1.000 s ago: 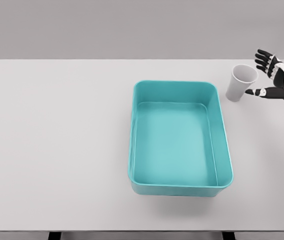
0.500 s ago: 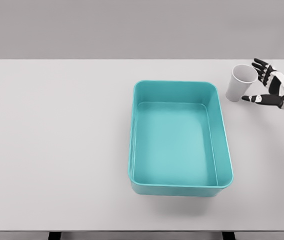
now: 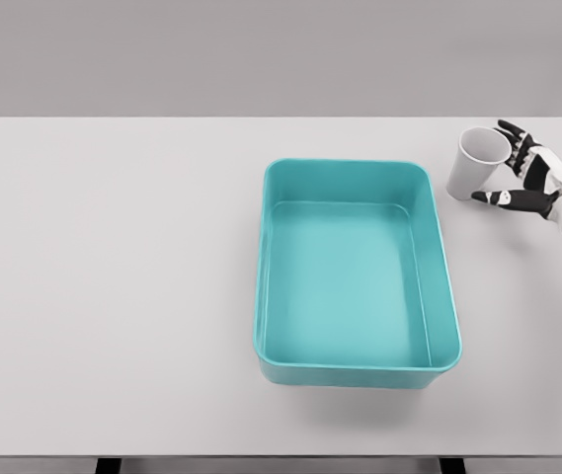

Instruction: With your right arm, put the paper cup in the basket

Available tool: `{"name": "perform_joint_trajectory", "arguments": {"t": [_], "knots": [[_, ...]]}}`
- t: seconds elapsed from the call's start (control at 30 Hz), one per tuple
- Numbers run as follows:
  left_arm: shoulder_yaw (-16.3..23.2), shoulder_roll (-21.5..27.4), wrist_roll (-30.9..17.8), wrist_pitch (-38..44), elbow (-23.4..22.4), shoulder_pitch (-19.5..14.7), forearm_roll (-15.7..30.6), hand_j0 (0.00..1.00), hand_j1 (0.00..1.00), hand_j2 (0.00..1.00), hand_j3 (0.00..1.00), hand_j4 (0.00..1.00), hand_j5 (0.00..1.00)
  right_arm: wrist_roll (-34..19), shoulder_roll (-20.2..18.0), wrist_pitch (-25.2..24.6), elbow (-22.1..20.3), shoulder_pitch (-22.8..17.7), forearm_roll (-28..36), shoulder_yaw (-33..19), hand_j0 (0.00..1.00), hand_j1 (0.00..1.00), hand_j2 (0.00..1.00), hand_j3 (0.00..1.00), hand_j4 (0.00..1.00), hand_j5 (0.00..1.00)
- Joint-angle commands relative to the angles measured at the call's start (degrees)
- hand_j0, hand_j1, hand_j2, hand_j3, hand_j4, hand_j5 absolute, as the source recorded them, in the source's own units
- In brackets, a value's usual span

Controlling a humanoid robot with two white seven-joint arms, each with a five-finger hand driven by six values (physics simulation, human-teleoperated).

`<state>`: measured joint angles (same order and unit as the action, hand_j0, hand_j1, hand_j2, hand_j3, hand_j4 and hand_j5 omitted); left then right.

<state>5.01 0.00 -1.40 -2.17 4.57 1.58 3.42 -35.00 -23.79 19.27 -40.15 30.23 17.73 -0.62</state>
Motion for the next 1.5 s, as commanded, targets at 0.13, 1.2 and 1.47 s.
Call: {"name": "perform_joint_trajectory", "arguments": {"t": [0.13,1.2,1.47], "knots": [[0.0,0.0,0.0,0.0,0.0,0.0,0.0,1.0,1.0,1.0,1.0,1.0,1.0,0.0,1.4,0.0,2.0,0.5,0.5,0.0,1.0,1.0,1.0,1.0,1.0,1.0],[0.0,0.0,0.0,0.1,0.0,0.0,0.0,1.0,1.0,1.0,1.0,1.0,1.0,0.0,3.2,0.1,5.3,3.4,0.2,0.9,0.89,0.89,0.89,0.89,0.89,0.89],[0.0,0.0,0.0,0.0,0.0,0.0,0.0,1.0,1.0,1.0,1.0,1.0,1.0,0.0,3.2,0.2,4.6,3.4,0.1,0.8,0.75,0.75,0.75,0.75,0.75,0.75]]}}
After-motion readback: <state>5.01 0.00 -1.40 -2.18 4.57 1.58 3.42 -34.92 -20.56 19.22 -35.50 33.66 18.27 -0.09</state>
